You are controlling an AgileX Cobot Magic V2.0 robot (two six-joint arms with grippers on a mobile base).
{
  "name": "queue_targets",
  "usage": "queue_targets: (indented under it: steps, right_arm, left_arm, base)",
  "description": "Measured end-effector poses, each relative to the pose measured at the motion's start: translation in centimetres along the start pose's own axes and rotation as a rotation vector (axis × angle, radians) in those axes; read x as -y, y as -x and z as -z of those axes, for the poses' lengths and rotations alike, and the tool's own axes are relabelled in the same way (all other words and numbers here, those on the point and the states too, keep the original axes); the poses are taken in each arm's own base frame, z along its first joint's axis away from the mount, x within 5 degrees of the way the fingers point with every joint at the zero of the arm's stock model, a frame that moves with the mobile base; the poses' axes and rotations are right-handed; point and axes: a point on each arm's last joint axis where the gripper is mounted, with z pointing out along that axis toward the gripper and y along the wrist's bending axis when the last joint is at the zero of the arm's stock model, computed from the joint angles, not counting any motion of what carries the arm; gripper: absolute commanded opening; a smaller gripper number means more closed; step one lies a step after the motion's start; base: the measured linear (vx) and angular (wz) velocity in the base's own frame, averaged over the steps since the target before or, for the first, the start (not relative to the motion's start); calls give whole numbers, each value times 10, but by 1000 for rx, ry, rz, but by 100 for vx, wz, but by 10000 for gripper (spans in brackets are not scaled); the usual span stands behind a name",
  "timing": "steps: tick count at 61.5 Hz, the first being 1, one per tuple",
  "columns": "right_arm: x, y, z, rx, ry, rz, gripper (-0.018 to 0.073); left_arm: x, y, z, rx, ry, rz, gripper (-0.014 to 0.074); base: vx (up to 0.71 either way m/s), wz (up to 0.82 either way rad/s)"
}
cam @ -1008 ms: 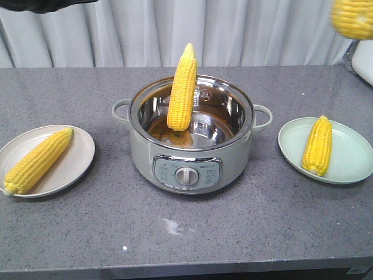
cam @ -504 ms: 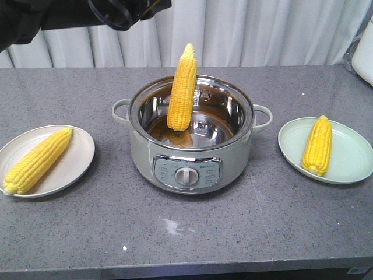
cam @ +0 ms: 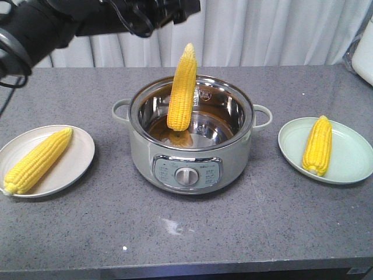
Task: Distribute corn equally
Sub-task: 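Move the left gripper over the last cob in the pot and grasp it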
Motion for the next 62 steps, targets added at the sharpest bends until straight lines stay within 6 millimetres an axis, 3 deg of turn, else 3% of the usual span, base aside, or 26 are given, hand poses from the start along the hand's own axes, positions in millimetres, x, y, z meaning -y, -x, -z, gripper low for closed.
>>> queue_targets:
  steps: [19, 36, 49, 62]
  right_arm:
    - [0, 0, 0, 0, 0, 0, -4]
    - [0, 0, 0, -1, 0, 0, -4]
    - [0, 0, 0, -1, 0, 0, -4]
    - [0, 0, 0, -1, 0, 0, -4]
  left_arm:
    - [-20, -29, -27, -68, 10, 59, 644]
    - [-24, -36, -33, -83, 12, 73, 627]
    - [-28, -55, -47, -127, 11, 86, 618]
    - [-29, -66, -53, -172, 0, 92, 549]
  base:
    - [0, 0]
    - [0, 0]
    - [0, 0]
    - [0, 0]
